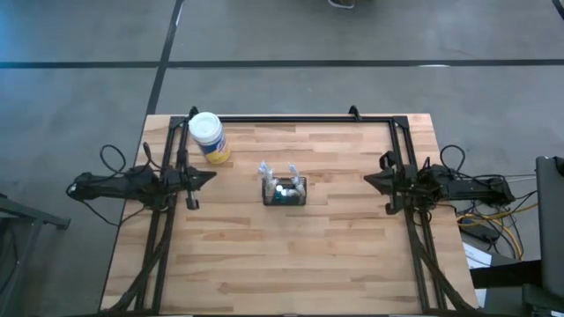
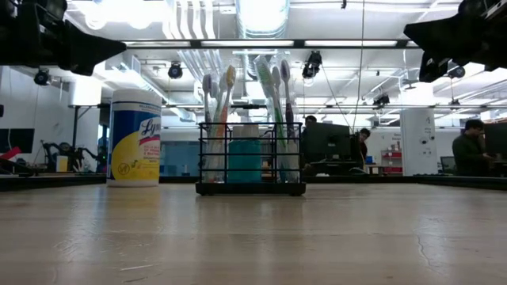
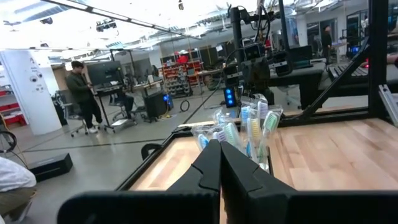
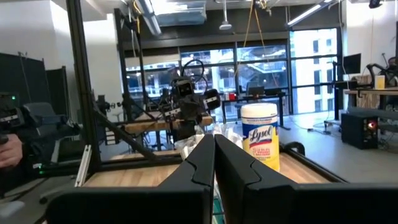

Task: Pick & Place toothbrushing station
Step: Return to Home Position

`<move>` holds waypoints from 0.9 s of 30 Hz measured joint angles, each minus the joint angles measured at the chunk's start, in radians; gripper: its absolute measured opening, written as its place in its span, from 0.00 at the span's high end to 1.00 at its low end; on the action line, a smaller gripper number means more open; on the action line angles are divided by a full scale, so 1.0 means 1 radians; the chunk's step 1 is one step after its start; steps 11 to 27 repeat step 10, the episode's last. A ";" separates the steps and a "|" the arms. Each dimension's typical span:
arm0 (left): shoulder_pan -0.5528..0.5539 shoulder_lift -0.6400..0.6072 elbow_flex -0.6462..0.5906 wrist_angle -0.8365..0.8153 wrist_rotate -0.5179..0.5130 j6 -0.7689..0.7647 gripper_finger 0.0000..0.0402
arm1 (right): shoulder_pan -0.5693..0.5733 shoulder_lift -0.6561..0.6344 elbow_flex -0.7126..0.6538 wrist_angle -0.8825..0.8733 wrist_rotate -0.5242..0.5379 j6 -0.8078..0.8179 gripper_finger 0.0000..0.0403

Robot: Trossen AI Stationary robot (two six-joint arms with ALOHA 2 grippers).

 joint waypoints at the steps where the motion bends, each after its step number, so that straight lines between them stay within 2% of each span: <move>1: 0.000 0.000 0.000 0.000 0.000 -0.006 0.99 | 0.000 0.001 0.000 0.000 0.000 0.000 0.98; 10: 0.000 0.000 0.000 -0.009 0.070 -0.028 1.00 | 0.000 0.002 0.001 -0.023 -0.008 0.016 0.98; 27: 0.000 0.000 0.000 -0.009 0.070 -0.028 1.00 | 0.000 0.002 0.001 -0.023 -0.008 0.016 0.98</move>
